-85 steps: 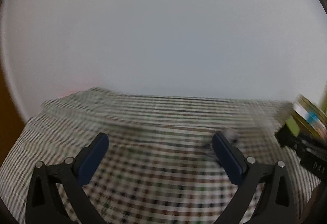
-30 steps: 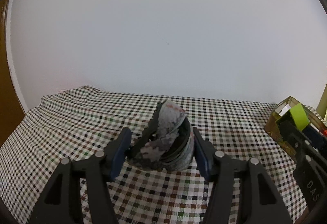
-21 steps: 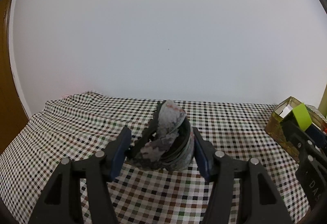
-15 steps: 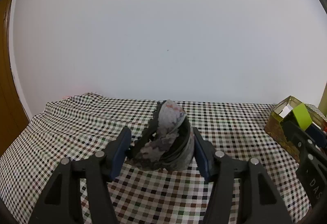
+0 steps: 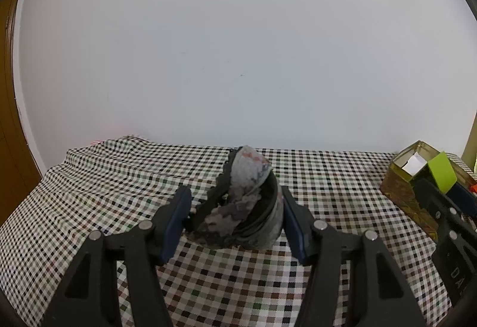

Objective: Organize rigid objects
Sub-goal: 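Lift both held items and carry them toward the gold tray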

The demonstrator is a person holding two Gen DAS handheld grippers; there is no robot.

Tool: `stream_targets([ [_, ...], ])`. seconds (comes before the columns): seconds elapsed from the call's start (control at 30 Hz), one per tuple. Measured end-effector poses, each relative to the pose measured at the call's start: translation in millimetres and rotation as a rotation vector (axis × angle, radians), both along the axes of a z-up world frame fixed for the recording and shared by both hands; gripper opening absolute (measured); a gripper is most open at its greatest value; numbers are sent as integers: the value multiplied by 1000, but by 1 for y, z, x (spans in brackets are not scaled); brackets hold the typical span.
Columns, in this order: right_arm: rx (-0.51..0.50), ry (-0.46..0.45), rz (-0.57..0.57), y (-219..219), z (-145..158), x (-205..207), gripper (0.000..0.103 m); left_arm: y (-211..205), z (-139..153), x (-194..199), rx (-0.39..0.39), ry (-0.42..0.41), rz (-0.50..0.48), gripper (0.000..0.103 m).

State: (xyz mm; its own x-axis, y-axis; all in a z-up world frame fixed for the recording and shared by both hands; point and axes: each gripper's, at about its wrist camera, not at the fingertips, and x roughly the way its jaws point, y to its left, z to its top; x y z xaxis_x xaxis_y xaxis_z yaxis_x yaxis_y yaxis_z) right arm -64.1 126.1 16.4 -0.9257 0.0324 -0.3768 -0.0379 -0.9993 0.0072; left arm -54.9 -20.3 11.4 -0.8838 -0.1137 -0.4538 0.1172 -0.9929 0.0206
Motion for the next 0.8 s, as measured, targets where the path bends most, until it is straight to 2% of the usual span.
stream_targets([
  [0.8, 2, 13, -7, 24, -1, 11, 47, 12, -1, 8, 38, -3, 3, 58],
])
